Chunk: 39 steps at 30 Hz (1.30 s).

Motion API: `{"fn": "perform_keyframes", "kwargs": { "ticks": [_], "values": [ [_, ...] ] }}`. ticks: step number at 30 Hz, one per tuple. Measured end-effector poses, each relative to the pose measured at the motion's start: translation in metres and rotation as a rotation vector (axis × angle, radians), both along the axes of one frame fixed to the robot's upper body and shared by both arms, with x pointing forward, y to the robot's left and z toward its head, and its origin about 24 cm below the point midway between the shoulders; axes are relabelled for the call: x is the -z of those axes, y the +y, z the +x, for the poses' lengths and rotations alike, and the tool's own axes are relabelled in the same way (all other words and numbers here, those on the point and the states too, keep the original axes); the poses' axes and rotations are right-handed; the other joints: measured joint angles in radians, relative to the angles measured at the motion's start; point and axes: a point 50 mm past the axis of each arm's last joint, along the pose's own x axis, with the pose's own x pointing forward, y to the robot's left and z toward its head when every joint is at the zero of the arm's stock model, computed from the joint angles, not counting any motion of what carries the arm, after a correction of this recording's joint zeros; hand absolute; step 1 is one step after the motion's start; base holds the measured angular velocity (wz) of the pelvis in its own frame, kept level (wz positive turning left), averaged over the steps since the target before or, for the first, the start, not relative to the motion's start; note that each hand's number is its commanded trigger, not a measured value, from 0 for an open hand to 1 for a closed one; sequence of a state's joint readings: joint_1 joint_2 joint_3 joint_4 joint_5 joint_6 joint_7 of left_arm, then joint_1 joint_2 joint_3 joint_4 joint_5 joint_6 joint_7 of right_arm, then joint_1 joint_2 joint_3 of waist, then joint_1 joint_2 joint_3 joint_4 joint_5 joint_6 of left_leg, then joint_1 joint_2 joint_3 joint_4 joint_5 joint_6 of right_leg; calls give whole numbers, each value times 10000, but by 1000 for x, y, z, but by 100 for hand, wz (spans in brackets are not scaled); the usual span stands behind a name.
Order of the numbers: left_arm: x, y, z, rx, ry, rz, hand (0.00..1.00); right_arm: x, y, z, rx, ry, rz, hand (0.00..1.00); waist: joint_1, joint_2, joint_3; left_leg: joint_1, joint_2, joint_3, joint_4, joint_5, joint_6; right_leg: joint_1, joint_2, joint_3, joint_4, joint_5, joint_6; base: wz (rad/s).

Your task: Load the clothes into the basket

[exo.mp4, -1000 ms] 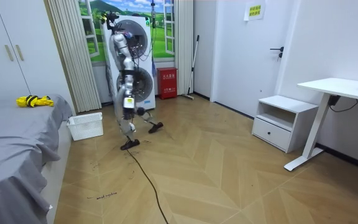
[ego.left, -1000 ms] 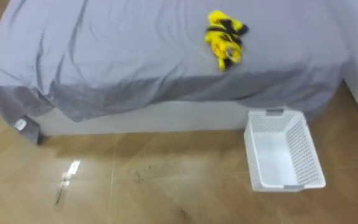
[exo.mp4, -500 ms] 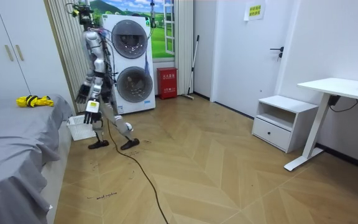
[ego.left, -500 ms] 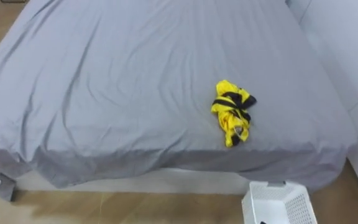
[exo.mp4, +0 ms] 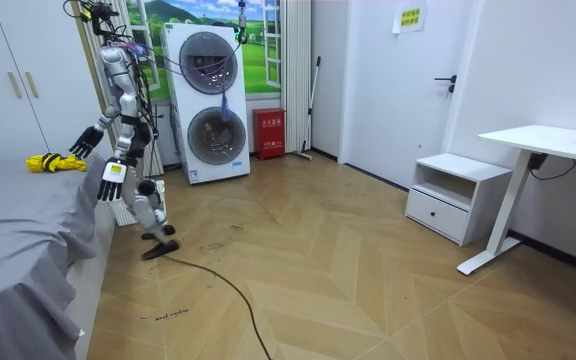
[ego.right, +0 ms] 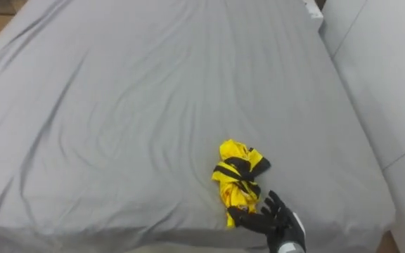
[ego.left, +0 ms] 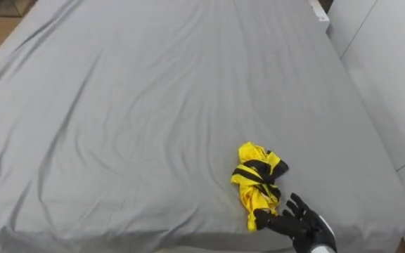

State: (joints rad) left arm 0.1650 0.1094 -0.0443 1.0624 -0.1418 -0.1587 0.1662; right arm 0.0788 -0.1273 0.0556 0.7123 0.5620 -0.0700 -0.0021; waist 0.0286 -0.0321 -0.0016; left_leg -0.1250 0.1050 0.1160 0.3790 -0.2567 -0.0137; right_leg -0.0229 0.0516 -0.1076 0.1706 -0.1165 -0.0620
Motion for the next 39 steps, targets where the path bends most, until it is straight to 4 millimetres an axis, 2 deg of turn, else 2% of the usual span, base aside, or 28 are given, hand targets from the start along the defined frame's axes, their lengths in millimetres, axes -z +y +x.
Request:
{"fn": "perform_keyframes", "kwargs": {
  "ticks": [1,4,6,8,11,15,20,25,28,32,39],
  "values": [
    [0,1,-3,47,78,38,0,-2,0,0,-10,-92,-14,0,8,-43,-30,337,-144,195,-418,92,48,62,-51,104,-36,-24,57,-32],
    [2,2,-8,88,288,75,0,-6,-3,3,-47,-335,-235,0,-66,47,-29,685,-332,391,-910,176,99,103,-163,229,-17,-74,147,-20],
    [2,3,-10,96,346,96,0,-11,-2,7,-145,-681,-321,0,-90,125,-20,692,-433,446,-1133,255,119,41,-202,235,-20,-82,159,-7],
    [2,3,-10,132,390,97,0,-16,-1,11,-192,-1023,-397,0,-101,191,22,683,-514,456,-1397,411,143,-113,-284,182,-24,-84,162,2],
    [2,3,-10,171,416,120,0,-17,1,13,-481,-1077,-581,0,-92,223,49,629,-522,455,-1476,431,139,-181,-331,-27,-30,-98,185,3],
    [2,1,-6,198,459,88,0,-18,11,17,-1047,-1183,-725,0,-83,187,67,616,-551,465,-1548,453,141,-222,-367,-96,-40,-124,217,0],
    [3,2,-5,220,539,98,0,-20,17,24,-1401,-1343,-676,0,-43,68,52,341,-751,459,-1566,529,249,-468,-502,-144,-85,-256,310,0],
    [2,5,-4,243,542,185,0,-17,21,22,-1598,-1193,-618,0,51,-3,47,300,-811,412,-1569,537,281,-505,-568,-195,-67,-280,350,2],
    [2,6,-4,203,569,193,0,-18,21,24,-1552,-1210,-677,0,79,1,47,254,-819,379,-1566,537,282,-618,-581,-213,-37,-283,356,1],
    [2,5,-3,212,533,176,0,-17,18,33,-1299,-983,-1011,0,74,78,92,110,-829,333,-1570,561,313,-677,-599,-281,-37,-283,355,3],
    [2,6,-3,204,536,204,0,-17,5,48,-776,-608,-1785,0,78,161,55,-227,-849,322,-1570,597,344,-996,-632,-406,12,-274,358,4]
  ]
}}
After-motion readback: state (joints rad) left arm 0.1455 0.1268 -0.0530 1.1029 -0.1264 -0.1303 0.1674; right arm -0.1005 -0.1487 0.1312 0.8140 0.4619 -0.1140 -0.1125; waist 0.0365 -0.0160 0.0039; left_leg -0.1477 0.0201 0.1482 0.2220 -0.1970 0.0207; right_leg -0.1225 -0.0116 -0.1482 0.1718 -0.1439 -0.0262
